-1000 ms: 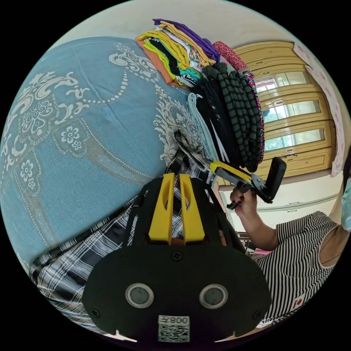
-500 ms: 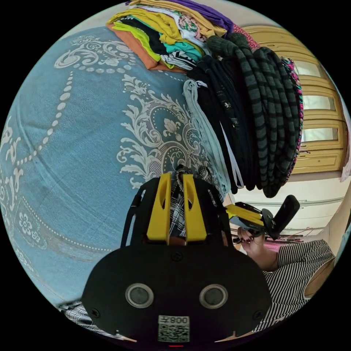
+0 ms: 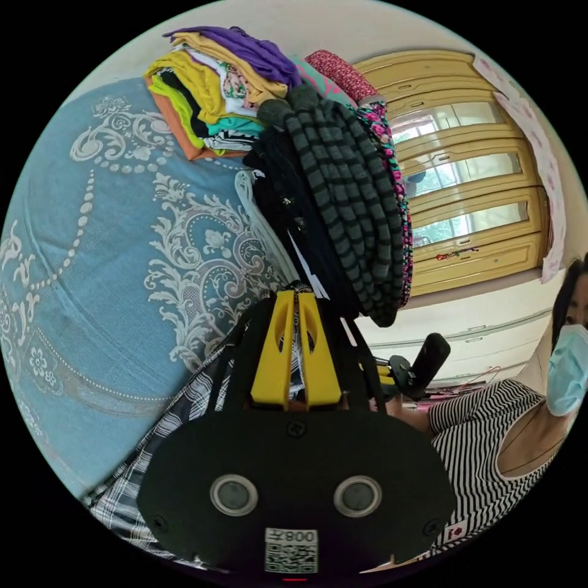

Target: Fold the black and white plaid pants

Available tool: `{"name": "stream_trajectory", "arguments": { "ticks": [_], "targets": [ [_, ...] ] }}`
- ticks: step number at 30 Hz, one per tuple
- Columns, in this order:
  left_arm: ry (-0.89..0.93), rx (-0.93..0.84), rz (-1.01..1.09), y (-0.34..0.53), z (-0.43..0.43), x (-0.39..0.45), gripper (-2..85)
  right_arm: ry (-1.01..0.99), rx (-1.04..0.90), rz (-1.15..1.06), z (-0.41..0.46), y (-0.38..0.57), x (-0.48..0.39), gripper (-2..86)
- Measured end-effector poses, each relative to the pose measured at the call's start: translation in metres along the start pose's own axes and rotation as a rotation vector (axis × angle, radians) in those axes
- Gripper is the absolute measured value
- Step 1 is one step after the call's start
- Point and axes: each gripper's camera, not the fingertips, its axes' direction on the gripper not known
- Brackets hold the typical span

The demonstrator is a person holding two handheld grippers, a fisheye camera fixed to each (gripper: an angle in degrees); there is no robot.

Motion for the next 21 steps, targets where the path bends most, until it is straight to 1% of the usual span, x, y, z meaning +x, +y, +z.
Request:
{"name": "stream_trajectory", "arguments": {
  "ticks": [1,3,6,8,11,15,18,21],
  "targets": [
    [-0.011,-0.012,0.007,-0.004,0.003,0.005,1.0,-0.009,0.009,0.017,-0.004,0.005,0.005,0.3],
    [-0.139,-0.074,0.038,-0.017,0.021,0.02,1.1,-0.02,0.008,0.052,-0.006,0.012,0.016,0.3],
    [-0.267,-0.169,0.05,-0.029,0.054,0.028,1.3,0.008,-0.031,0.13,0.002,0.023,0.039,0.3],
    [-0.271,-0.205,0.036,-0.035,0.07,0.029,1.6,0.016,-0.056,0.196,0.007,0.031,0.057,0.4],
    [-0.264,-0.194,0.016,-0.042,0.08,0.033,2.1,0.005,-0.04,0.254,0.002,0.039,0.071,0.4],
    [-0.279,-0.182,-0.009,-0.053,0.086,0.036,2.5,0.011,-0.032,0.288,-0.004,0.043,0.081,0.5],
    [-0.297,-0.157,-0.024,-0.059,0.086,0.037,2.7,-0.038,-0.027,0.317,-0.008,0.043,0.089,0.4],
    [-0.314,-0.17,-0.024,-0.063,0.09,0.037,2.7,-0.032,-0.032,0.329,-0.014,0.042,0.091,0.2]
  ]
}}
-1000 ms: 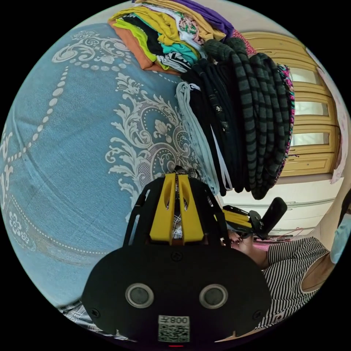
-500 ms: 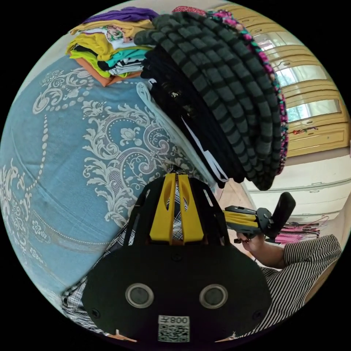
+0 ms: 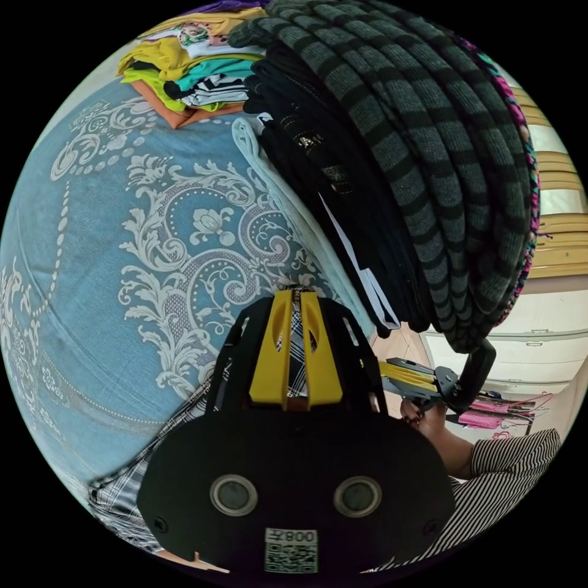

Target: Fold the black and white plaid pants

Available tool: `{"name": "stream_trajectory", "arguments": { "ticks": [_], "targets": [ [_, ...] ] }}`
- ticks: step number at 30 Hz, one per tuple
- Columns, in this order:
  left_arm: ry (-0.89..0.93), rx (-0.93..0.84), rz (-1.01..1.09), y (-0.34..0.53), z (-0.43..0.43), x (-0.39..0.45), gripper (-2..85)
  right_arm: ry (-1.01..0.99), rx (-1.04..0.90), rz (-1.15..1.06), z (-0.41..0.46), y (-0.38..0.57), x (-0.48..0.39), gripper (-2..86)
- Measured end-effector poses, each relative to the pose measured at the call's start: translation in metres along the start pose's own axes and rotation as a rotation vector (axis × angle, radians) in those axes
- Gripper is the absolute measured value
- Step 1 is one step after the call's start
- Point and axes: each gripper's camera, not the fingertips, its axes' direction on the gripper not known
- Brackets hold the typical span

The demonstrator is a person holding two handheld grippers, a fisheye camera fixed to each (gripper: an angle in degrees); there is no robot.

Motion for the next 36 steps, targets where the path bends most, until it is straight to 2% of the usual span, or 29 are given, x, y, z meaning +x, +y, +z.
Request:
{"name": "stream_trajectory", "arguments": {
  "ticks": [6,10,11,14,19,25,32,36],
  "targets": [
    [0.027,-0.018,0.001,-0.005,0.002,0.001,2.8,-0.062,-0.024,-0.162,-0.013,-0.007,-0.035,0.0],
    [0.024,-0.029,-0.01,-0.004,0.005,-0.003,2.7,0.105,-0.122,-0.303,0.012,-0.02,-0.069,0.0],
    [0.021,-0.029,-0.013,-0.002,0.004,-0.005,2.7,0.183,-0.123,-0.306,0.013,-0.024,-0.075,0.0],
    [0.003,-0.031,0.013,0.001,0.0,-0.008,2.9,0.239,-0.014,-0.284,-0.009,-0.026,-0.082,0.0],
    [0.001,-0.03,0.024,0.011,-0.005,-0.023,3.0,0.23,-0.01,-0.212,-0.029,-0.034,-0.084,0.0],
    [0.113,0.016,-0.012,0.031,-0.015,-0.054,3.1,0.253,-0.032,-0.165,-0.043,-0.048,-0.1,0.0],
    [0.139,-0.009,-0.039,0.056,-0.005,-0.081,3.2,0.204,-0.07,-0.301,-0.065,-0.059,-0.159,0.0],
    [0.122,-0.037,-0.012,0.075,-0.002,-0.092,3.8,0.297,-0.114,-0.406,-0.056,-0.073,-0.19,-0.1]
  ]
}}
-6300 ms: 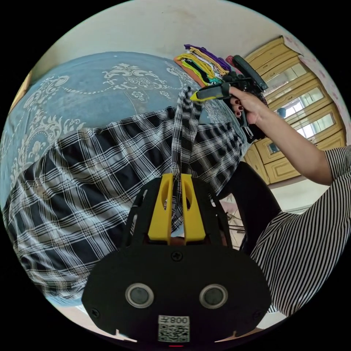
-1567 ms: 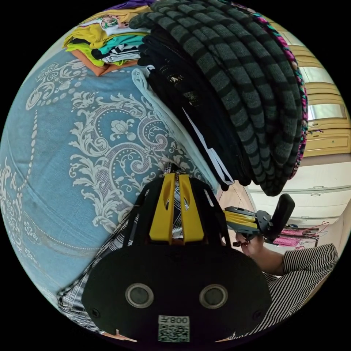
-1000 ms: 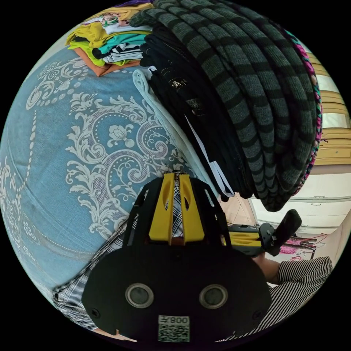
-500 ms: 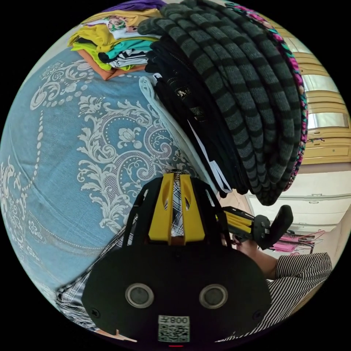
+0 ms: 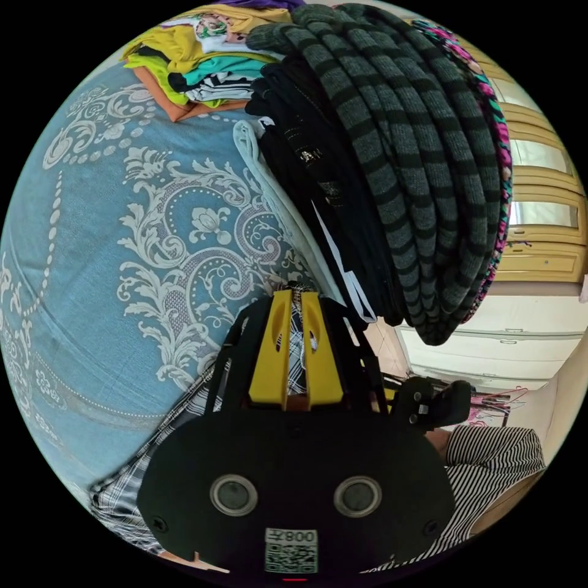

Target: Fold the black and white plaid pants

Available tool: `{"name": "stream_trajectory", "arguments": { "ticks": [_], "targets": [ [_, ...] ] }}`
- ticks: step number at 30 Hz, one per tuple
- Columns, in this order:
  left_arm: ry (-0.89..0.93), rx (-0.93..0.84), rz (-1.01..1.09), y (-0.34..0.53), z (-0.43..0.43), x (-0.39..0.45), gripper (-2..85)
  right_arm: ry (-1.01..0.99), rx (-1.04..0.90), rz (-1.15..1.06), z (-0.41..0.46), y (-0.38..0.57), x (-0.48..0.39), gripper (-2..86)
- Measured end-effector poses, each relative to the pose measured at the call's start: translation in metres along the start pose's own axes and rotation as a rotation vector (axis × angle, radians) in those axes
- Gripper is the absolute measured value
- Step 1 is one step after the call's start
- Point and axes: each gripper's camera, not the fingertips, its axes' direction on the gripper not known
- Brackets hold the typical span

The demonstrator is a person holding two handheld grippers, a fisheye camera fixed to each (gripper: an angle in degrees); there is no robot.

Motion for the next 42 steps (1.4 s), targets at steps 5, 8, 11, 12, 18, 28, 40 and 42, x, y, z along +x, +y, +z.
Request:
{"name": "stream_trajectory", "arguments": {
  "ticks": [5,8,11,12,18,28,40,42],
  "targets": [
    [-0.129,-0.036,0.098,0.025,-0.009,-0.009,5.6,0.01,0.034,0.096,-0.029,-0.025,0.008,-0.1],
    [-0.143,-0.036,0.13,0.042,-0.016,-0.021,6.3,0.013,0.039,0.154,-0.048,-0.035,0.014,-0.1],
    [-0.139,-0.002,0.142,0.069,-0.025,-0.036,6.0,0.008,0.046,0.189,-0.069,-0.047,0.014,-0.1],
    [-0.147,0.01,0.141,0.085,-0.028,-0.044,5.7,0.014,0.047,0.188,-0.073,-0.05,0.012,-0.1],
    [-0.197,0.153,-0.015,0.226,-0.05,-0.125,5.4,0.01,0.076,0.163,-0.125,-0.075,-0.009,0.0],
    [-0.314,0.393,-0.602,0.525,-0.123,-0.301,6.6,-0.331,-0.034,-0.242,-0.153,-0.192,-0.134,0.3],
    [-0.405,0.412,-0.644,0.664,-0.12,-0.416,2.3,-0.446,-0.156,-0.666,-0.169,-0.329,-0.338,1.0],
    [-0.397,0.5,-0.646,0.706,-0.118,-0.419,1.4,-0.454,-0.155,-0.685,-0.177,-0.345,-0.355,1.3]
  ]
}}
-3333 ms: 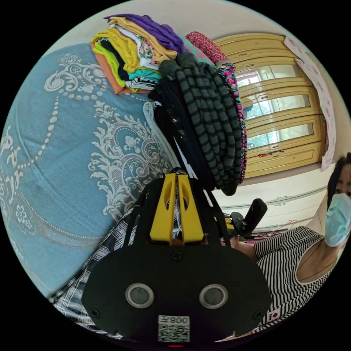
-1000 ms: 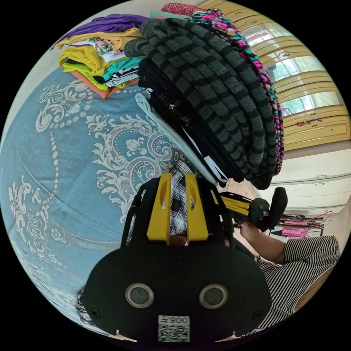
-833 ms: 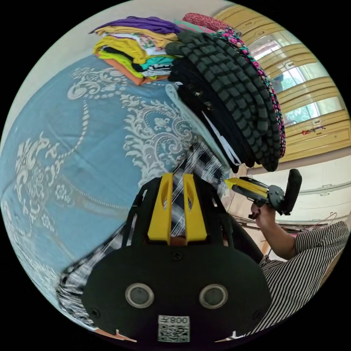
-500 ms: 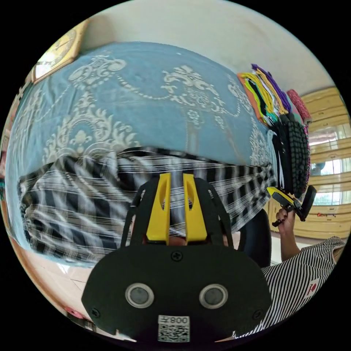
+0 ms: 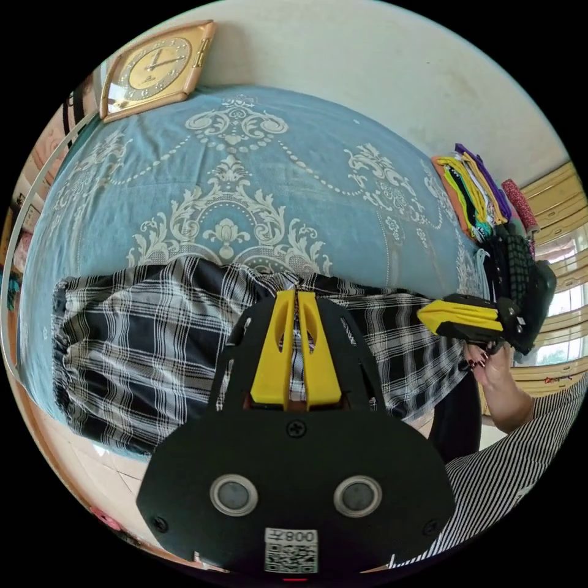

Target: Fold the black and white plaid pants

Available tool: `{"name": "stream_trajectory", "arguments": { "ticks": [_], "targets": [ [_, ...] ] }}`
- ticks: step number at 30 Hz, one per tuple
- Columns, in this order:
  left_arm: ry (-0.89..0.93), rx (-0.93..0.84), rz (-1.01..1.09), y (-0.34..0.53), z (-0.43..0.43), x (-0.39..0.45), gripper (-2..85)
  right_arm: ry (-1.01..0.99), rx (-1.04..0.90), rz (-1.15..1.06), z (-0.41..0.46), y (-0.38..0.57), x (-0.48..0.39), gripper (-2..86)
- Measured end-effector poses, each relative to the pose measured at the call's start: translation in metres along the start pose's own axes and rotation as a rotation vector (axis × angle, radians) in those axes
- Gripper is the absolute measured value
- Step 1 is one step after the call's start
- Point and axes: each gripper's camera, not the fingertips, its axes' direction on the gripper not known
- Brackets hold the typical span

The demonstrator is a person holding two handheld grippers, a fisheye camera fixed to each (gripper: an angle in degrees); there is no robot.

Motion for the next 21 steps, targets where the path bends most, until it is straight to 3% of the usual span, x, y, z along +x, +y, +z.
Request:
{"name": "stream_trajectory", "arguments": {
  "ticks": [12,21],
  "targets": [
    [0.239,0.146,-0.153,0.113,0.0,-0.14,0.5,-0.045,-0.074,-0.137,-0.018,-0.139,-0.061,5.5],
    [0.359,0.224,-0.175,0.152,0.007,-0.211,0.4,0.141,-0.103,-0.347,-0.038,-0.204,-0.114,7.4]
  ]
}}
